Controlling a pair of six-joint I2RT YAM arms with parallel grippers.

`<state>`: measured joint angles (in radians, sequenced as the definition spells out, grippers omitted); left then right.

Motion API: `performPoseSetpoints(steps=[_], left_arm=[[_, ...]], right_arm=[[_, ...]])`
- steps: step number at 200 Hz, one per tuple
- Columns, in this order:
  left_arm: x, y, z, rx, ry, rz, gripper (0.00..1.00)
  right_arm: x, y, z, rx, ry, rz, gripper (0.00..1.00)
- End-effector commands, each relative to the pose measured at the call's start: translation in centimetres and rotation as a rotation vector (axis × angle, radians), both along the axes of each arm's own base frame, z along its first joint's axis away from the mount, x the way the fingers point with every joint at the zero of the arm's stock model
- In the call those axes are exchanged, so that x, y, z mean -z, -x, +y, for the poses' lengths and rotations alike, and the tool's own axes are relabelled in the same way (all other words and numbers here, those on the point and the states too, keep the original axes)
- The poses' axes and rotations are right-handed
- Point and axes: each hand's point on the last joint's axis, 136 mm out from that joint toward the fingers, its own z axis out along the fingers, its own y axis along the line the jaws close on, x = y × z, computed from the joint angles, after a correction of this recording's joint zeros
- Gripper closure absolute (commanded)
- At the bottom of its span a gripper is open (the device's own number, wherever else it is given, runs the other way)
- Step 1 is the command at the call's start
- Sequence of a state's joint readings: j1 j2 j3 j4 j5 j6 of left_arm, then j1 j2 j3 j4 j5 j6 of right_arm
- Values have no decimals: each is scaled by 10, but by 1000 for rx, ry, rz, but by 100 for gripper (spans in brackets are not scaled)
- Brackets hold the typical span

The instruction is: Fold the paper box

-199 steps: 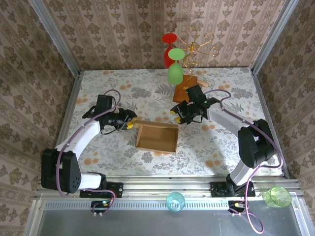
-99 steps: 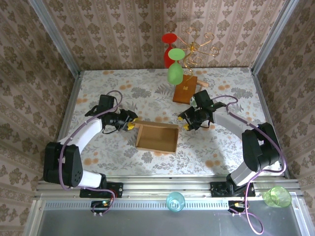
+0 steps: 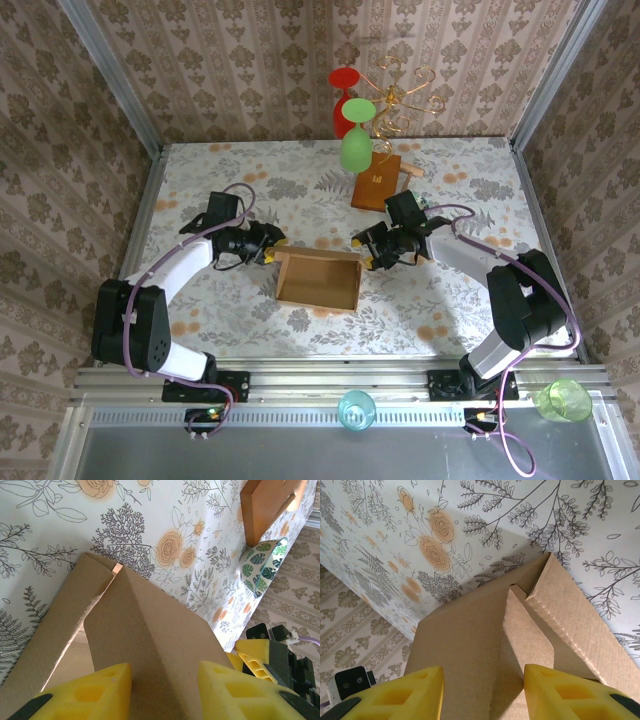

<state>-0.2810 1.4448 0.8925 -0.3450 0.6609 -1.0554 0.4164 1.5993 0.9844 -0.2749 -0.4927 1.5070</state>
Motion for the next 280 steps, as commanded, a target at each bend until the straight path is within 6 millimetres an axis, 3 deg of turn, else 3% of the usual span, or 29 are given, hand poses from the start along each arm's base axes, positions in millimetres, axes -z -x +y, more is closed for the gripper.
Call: performPoseSetpoints(steps=[1, 46, 111, 171, 280], left_arm=[[-12, -5, -11, 15, 35, -20, 61], [-11, -4, -13, 15, 37, -17, 61], [0, 3, -11, 40, 0, -8, 63], [25, 18, -1, 109, -109, -5, 64], [47, 48, 9, 228, -287, -4, 65]], right_arm=[[-15, -5, 10, 15, -55, -9, 55], [-15, -8, 18, 7, -65, -7, 58], [-9, -7, 11, -93, 44, -52, 64], [6, 0, 1, -228, 163, -107, 67], [2, 11, -8, -428, 365, -165, 75]])
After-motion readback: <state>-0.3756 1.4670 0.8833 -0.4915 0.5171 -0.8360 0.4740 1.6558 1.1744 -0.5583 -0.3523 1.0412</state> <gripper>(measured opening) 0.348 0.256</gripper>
